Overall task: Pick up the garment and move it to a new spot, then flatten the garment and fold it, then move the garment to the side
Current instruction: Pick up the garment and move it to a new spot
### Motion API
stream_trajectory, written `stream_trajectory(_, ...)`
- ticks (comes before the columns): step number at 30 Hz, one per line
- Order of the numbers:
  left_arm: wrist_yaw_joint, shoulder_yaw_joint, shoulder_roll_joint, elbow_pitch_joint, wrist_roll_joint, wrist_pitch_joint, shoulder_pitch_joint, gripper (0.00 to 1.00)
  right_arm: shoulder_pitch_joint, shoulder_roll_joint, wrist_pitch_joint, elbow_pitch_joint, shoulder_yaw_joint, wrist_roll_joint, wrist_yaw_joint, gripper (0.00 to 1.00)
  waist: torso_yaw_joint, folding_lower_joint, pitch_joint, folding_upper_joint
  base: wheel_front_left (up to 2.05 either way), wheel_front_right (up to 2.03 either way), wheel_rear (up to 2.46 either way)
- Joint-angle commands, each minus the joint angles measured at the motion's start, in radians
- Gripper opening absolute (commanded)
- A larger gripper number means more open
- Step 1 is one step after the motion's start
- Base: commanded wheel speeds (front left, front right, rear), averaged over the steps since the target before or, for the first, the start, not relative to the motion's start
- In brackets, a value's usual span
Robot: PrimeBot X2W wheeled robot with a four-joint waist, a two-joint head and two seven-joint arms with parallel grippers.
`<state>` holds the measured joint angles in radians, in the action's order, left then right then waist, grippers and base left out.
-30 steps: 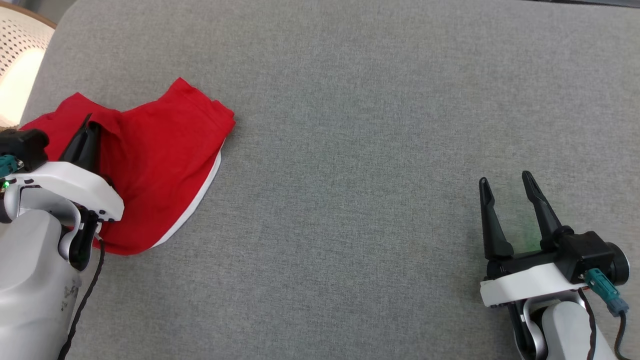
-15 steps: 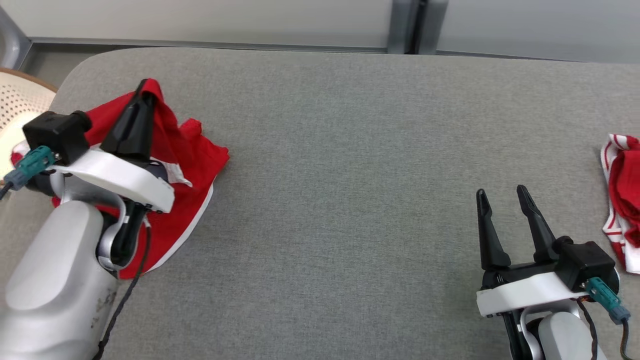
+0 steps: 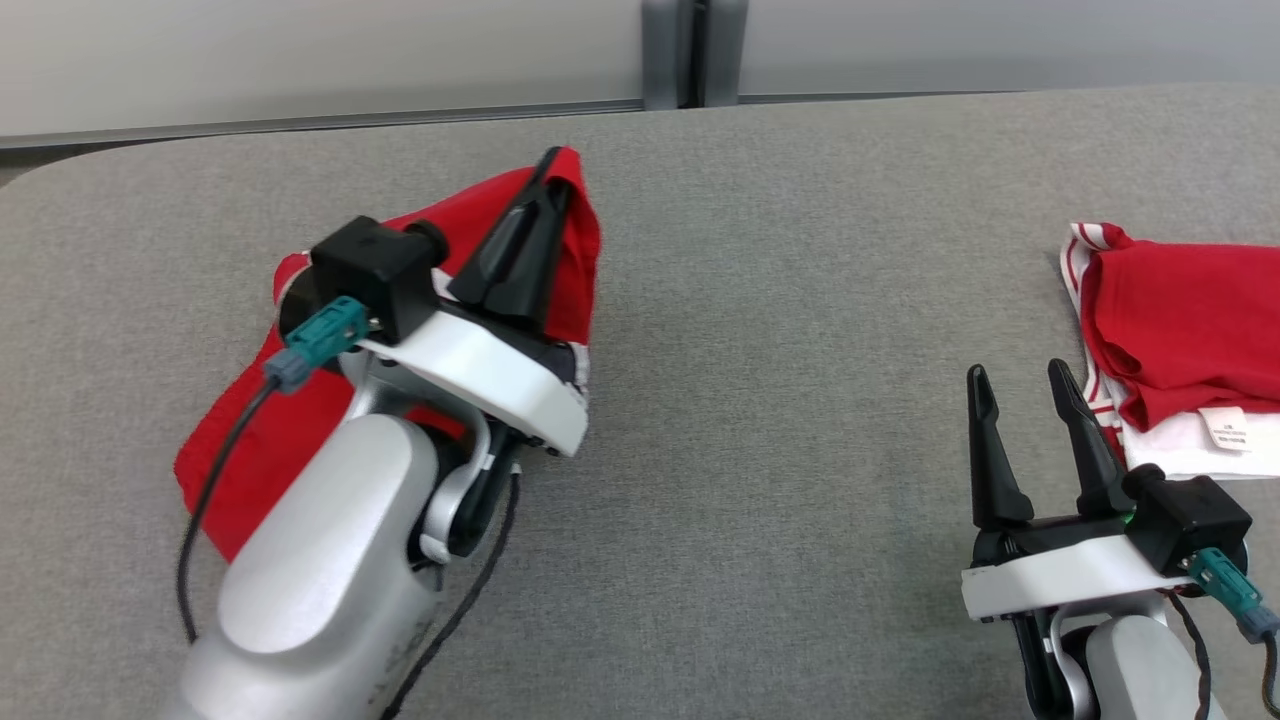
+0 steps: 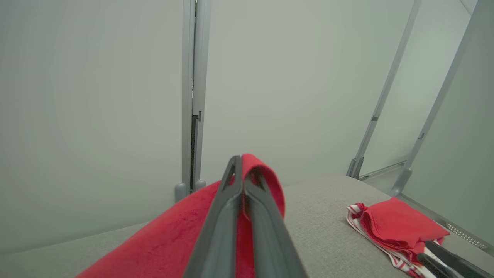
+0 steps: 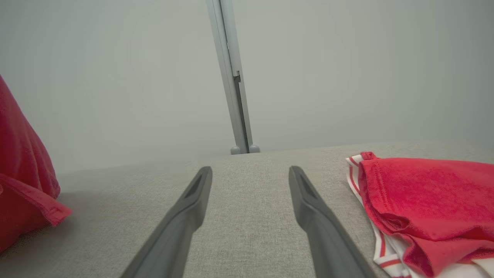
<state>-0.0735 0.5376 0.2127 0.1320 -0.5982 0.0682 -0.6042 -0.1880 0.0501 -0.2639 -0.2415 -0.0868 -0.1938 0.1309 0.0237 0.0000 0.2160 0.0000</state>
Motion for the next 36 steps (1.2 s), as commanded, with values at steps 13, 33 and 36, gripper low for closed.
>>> stream_trajectory(13, -0.110, 0.150, -0.157, 0.148, 0.005, 0.100, -0.042, 0.00, -0.031, 0.001, 0.000, 0.015, -0.011, -0.033, 0.000, 1.00, -0.121, 0.0000, 0.058, 0.0000, 0.00, 0.00, 0.00)
stream_trajectory(33, -0.030, 0.149, -0.043, 0.275, -0.071, 0.177, -0.042, 1.00, 0.004, 0.001, 0.000, -0.008, 0.002, 0.004, 0.000, 1.00, 0.039, 0.0000, 0.002, 0.0000, 0.00, 0.00, 0.00)
stream_trajectory(36, -0.005, 0.155, -0.019, 0.260, -0.078, 0.176, -0.027, 1.00, 0.007, 0.002, -0.001, -0.013, 0.004, 0.014, 0.000, 1.00, 0.068, 0.0000, -0.013, 0.0000, 0.00, 0.00, 0.00)
